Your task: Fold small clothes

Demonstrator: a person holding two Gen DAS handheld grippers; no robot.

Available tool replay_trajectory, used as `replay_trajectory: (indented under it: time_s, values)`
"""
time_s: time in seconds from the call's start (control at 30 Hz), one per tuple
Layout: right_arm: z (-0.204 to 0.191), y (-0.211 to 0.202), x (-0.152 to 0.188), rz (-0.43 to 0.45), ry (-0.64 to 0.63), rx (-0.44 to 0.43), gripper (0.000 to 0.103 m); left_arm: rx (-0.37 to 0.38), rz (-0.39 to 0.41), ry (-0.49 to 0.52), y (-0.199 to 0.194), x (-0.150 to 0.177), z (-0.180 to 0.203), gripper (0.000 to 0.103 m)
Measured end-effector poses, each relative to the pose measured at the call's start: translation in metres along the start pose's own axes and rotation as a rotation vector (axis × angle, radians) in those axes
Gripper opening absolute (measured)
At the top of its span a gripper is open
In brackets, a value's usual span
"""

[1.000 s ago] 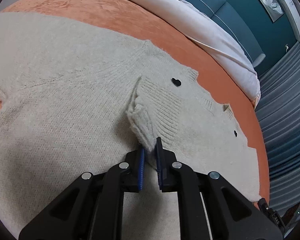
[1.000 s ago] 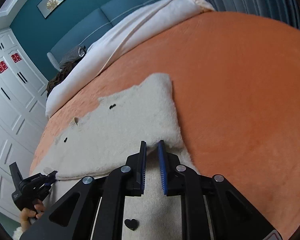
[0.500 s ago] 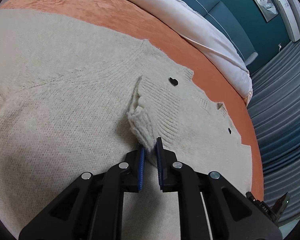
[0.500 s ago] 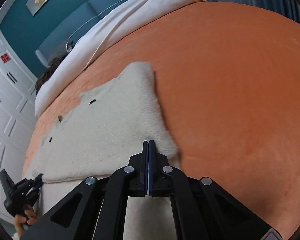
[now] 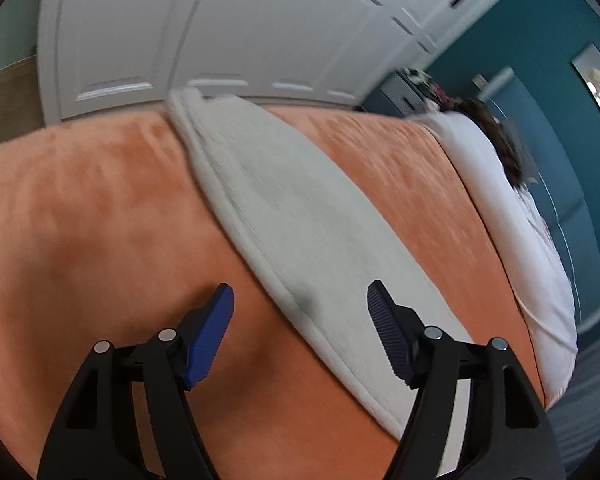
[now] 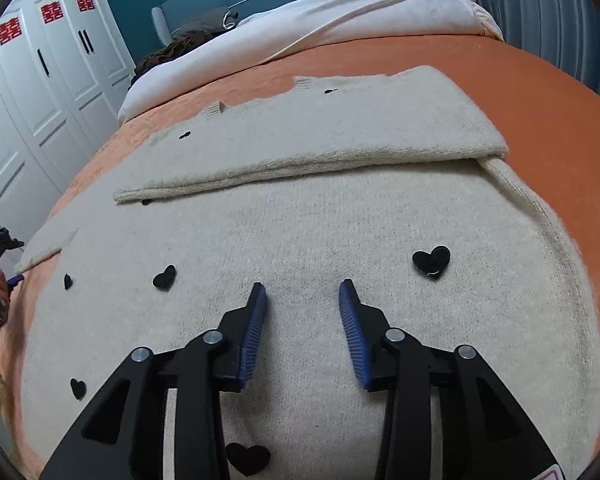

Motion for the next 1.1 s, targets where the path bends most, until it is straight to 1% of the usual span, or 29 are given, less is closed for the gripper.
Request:
replay_trajectory:
  time_s: [0.03,0.07,0.1,0.13,0.2,0.23,0.27,0.3,0.33,0.37,0.43,0.53,0.57,0.6,0.63,0.67,0.73,0.8,0.83,0.9,0.93,0.97,1.03,1.07,1.1]
  values:
    - [-0.004,0.002,-0.001,-0.005,-0.009,-0.005,0.049,-0.016,0.004,-0.024,0.003,-0.015,-0.011,0.067]
    - [-0.006,0.004,-0.001,-0.008,-0.013,-0.007,0.051,-0.026,0.002,-0.049,0.008,-0.028,-0.021,0.067]
    - [-0.006,0.004,-0.001,-0.010,-0.017,-0.006,0.052,-0.016,-0.008,-0.065,0.013,-0.036,-0.025,0.067]
    - [-0.007,0.002,0.003,-0.011,-0.023,-0.006,0.055,-0.006,-0.020,-0.075,0.020,-0.041,-0.028,0.064]
    - [-0.012,0.005,0.004,-0.012,-0.045,0.005,0.059,-0.009,-0.017,-0.071,0.027,-0.051,-0.029,0.050]
    - [-0.014,0.007,0.004,-0.013,-0.059,0.017,0.062,-0.009,-0.022,-0.065,0.029,-0.053,-0.026,0.024]
    - [-0.018,0.009,0.004,-0.013,-0.074,0.027,0.065,0.011,-0.052,-0.066,0.034,-0.053,-0.022,0.011]
    - [-0.019,0.010,0.006,-0.012,-0.085,0.032,0.066,0.039,-0.066,-0.076,0.030,-0.054,-0.023,0.011]
    - [-0.020,0.010,0.006,-0.011,-0.092,0.036,0.067,0.063,-0.046,-0.079,0.022,-0.056,-0.014,0.010]
    - [-0.019,0.009,0.007,-0.010,-0.092,0.036,0.067,0.087,-0.024,-0.055,0.014,-0.058,-0.004,0.010]
    - [-0.018,0.008,0.008,-0.006,-0.083,0.022,0.068,0.148,0.018,0.048,-0.008,-0.058,0.034,0.010]
    - [-0.015,0.007,0.008,-0.001,-0.066,-0.006,0.068,0.291,0.039,0.231,-0.053,-0.032,0.120,0.009]
    - [-0.015,0.007,0.008,0.000,-0.063,-0.014,0.069,0.363,0.040,0.308,-0.075,-0.012,0.159,0.010]
    - [-0.014,0.007,0.008,0.002,-0.058,-0.022,0.069,0.412,0.037,0.362,-0.090,0.007,0.186,0.010]
    - [-0.014,0.006,0.008,0.004,-0.055,-0.028,0.069,0.464,0.026,0.426,-0.105,0.032,0.216,0.010]
    - [-0.013,0.006,0.008,0.005,-0.049,-0.037,0.069,0.525,0.001,0.500,-0.121,0.065,0.250,0.010]
    - [-0.012,0.005,0.007,0.008,-0.039,-0.053,0.069,0.611,-0.067,0.616,-0.138,0.130,0.297,0.011]
    - [-0.011,0.004,0.007,0.011,-0.026,-0.074,0.069,0.654,-0.164,0.707,-0.139,0.206,0.331,0.012]
    - [-0.010,0.004,0.006,0.013,-0.019,-0.085,0.069,0.647,-0.222,0.751,-0.131,0.249,0.341,0.014]
    - [-0.009,0.003,0.006,0.015,-0.006,-0.106,0.069,0.608,-0.312,0.794,-0.111,0.311,0.342,0.017]
    - [-0.008,0.003,0.005,0.017,0.001,-0.118,0.069,0.580,-0.367,0.809,-0.098,0.342,0.336,0.029]
    - [-0.007,0.002,0.005,0.017,0.008,-0.131,0.069,0.544,-0.433,0.815,-0.082,0.372,0.325,0.035]
    - [-0.007,0.001,0.004,0.018,0.019,-0.154,0.070,0.505,-0.494,0.794,-0.065,0.405,0.300,0.036]
    - [-0.006,0.001,0.004,0.019,0.026,-0.165,0.070,0.481,-0.507,0.782,-0.058,0.414,0.287,0.037]
    - [-0.005,-0.001,0.003,0.017,0.034,-0.174,0.070,0.456,-0.509,0.766,-0.052,0.416,0.275,0.038]
Point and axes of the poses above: each gripper's, at about its wrist camera, not at the fingertips, and y roughly the way its jaws point, z to its right, x to its underside, the point moved 8 cm from there along y, roughly the way its jaws point, and after that the axes turned 6 degrees about -z, right-handed, at the moved point
